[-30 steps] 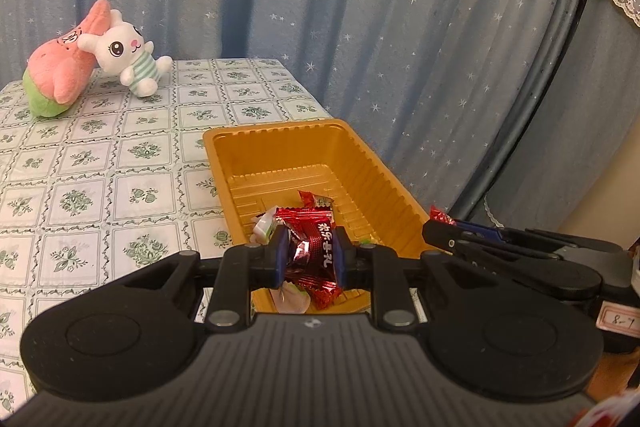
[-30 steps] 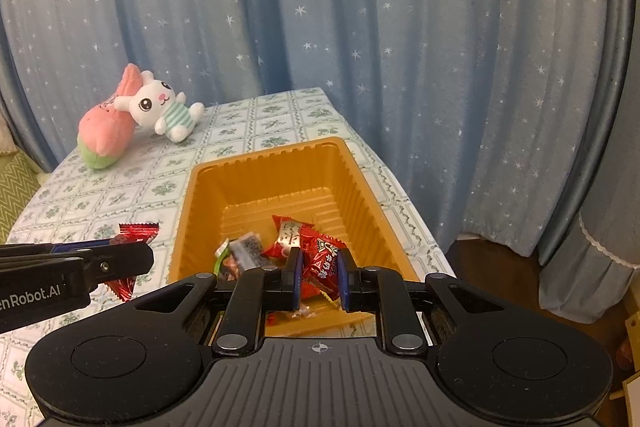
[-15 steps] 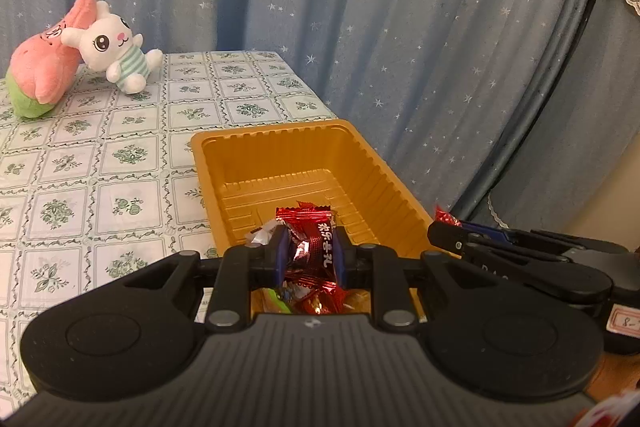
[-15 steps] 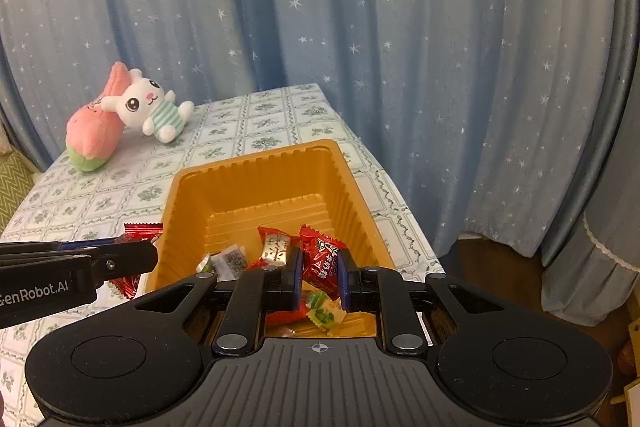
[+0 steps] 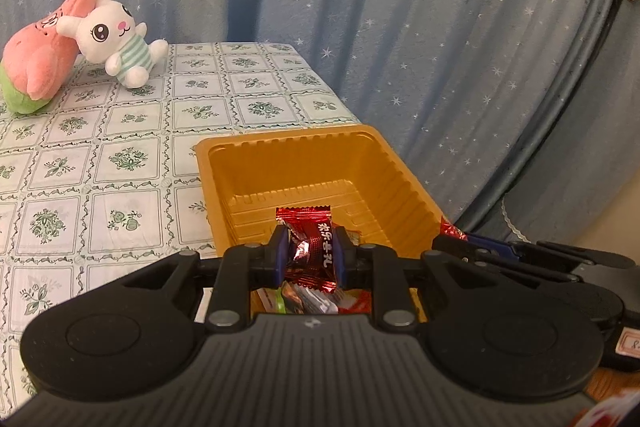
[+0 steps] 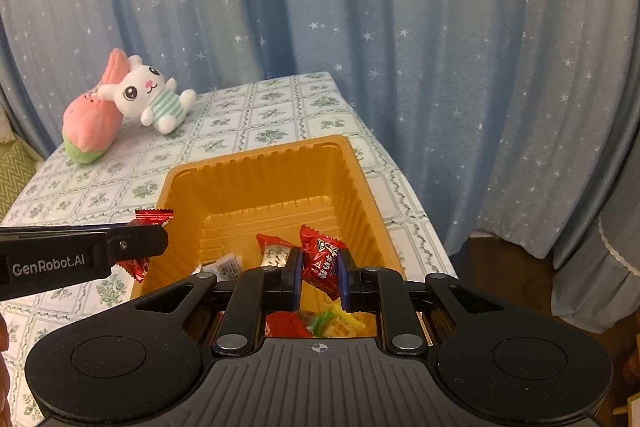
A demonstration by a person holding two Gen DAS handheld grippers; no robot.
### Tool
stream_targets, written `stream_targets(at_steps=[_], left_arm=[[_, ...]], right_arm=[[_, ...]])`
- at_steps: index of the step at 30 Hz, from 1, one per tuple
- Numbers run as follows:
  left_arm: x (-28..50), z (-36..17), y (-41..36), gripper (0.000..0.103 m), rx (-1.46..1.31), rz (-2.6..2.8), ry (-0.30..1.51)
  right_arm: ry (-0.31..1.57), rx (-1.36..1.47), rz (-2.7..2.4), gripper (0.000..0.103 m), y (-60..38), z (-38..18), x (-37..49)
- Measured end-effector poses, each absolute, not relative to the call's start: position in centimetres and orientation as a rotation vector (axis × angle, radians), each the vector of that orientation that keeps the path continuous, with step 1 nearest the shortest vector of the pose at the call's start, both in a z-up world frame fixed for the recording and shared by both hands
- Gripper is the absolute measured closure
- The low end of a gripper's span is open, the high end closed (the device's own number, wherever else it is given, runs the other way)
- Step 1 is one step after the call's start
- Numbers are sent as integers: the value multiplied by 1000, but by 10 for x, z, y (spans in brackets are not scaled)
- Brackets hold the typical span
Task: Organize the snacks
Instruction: 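Carry both red candies over the orange tray and lower them inside, then open both grippers to drop the red candies into the tray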
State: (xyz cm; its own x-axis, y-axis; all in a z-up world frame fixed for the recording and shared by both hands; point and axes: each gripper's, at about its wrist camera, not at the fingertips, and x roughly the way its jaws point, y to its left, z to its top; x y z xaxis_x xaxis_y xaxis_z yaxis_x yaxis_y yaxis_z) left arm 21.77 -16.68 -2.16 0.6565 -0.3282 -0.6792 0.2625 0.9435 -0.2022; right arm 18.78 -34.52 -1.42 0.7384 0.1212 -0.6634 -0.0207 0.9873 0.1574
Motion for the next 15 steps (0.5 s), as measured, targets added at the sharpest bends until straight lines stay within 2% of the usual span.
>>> stream_targets(at_steps=[15], left_arm=[[251, -29, -170, 82, -108, -336, 811]], right_arm=[[747, 131, 94, 85, -339, -19, 223]])
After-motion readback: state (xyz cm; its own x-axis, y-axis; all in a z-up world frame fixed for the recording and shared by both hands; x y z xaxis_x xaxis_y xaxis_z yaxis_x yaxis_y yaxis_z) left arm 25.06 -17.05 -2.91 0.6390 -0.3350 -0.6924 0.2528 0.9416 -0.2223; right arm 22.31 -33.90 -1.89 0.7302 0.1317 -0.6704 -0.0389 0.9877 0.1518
